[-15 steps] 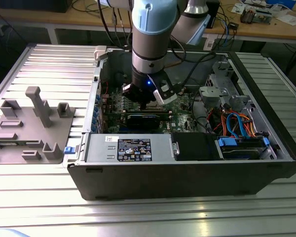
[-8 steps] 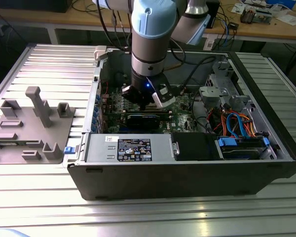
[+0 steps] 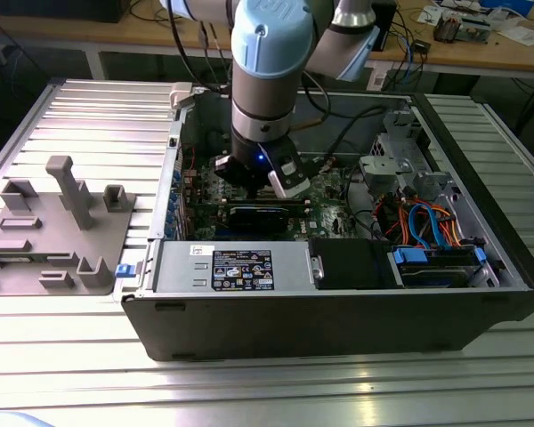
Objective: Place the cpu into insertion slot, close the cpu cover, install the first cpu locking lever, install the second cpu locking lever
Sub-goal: 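Install the second cpu locking lever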
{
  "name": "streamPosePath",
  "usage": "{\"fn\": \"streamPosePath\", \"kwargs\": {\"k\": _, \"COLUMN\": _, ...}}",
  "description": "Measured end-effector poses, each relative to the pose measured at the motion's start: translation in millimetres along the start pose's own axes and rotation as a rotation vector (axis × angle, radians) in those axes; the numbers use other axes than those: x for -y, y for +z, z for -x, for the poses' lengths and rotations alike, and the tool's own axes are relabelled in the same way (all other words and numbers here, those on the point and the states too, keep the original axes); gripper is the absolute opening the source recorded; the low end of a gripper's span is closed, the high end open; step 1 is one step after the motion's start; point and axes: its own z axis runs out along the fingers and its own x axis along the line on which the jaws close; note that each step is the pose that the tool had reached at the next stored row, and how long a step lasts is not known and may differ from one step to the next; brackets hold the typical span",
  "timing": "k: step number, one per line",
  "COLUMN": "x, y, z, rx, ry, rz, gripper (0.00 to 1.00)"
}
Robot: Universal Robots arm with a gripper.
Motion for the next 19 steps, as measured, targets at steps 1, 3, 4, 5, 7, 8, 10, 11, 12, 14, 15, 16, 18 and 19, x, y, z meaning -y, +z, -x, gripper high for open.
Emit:
{"fn": "streamPosePath", "kwargs": {"k": 1, "x": 0.3, "y": 1.5, "z": -0.5, "rx": 0.0001, "ry": 0.001, "rz": 0.0009, "gripper": 0.11}}
{"fn": "streamPosePath", "kwargs": {"k": 3, "x": 1.2, "y": 5.6, "z": -1.3, "rx": 0.0009, "ry": 0.003, "rz": 0.0041, "gripper": 0.11}}
{"fn": "streamPosePath", "kwargs": {"k": 4, "x": 1.5, "y": 6.6, "z": -1.5, "rx": 0.0011, "ry": 0.004, "rz": 0.0051, "gripper": 0.11}}
{"fn": "streamPosePath", "kwargs": {"k": 5, "x": 1.7, "y": 7.7, "z": -1.7, "rx": 0.0014, "ry": 0.005, "rz": 0.0058, "gripper": 0.11}}
{"fn": "streamPosePath", "kwargs": {"k": 7, "x": 2.3, "y": 11.1, "z": -2.6, "rx": 0.0021, "ry": 0.008, "rz": 0.0073, "gripper": 0.11}}
{"fn": "streamPosePath", "kwargs": {"k": 8, "x": 2.3, "y": 12.3, "z": -3.8, "rx": 0.0032, "ry": 0.013, "rz": 0.0101, "gripper": 0.11}}
{"fn": "streamPosePath", "kwargs": {"k": 10, "x": 2.0, "y": 13.4, "z": -7.0, "rx": 0.0048, "ry": 0.018, "rz": 0.0183, "gripper": 0.11}}
{"fn": "streamPosePath", "kwargs": {"k": 11, "x": 1.2, "y": 14.2, "z": -7.1, "rx": 0.0051, "ry": 0.019, "rz": 0.0195, "gripper": 0.11}}
{"fn": "streamPosePath", "kwargs": {"k": 12, "x": -0.4, "y": 14.8, "z": -7.0, "rx": 0.0052, "ry": 0.019, "rz": 0.02, "gripper": 0.11}}
{"fn": "streamPosePath", "kwargs": {"k": 14, "x": -2.1, "y": 15.8, "z": -6.9, "rx": 0.0053, "ry": 0.019, "rz": 0.021, "gripper": 0.11}}
{"fn": "streamPosePath", "kwargs": {"k": 15, "x": -2.7, "y": 16.5, "z": -6.9, "rx": 0.0053, "ry": 0.019, "rz": 0.0216, "gripper": 0.11}}
{"fn": "streamPosePath", "kwargs": {"k": 16, "x": -3.1, "y": 17.3, "z": -7.0, "rx": 0.0053, "ry": 0.019, "rz": 0.022, "gripper": 0.11}}
{"fn": "streamPosePath", "kwargs": {"k": 18, "x": -4.1, "y": 19.9, "z": -7.3, "rx": 0.0052, "ry": 0.019, "rz": 0.0229, "gripper": 0.11}}
{"fn": "streamPosePath", "kwargs": {"k": 19, "x": -4.4, "y": 20.8, "z": -7.4, "rx": 0.0052, "ry": 0.019, "rz": 0.0234, "gripper": 0.11}}
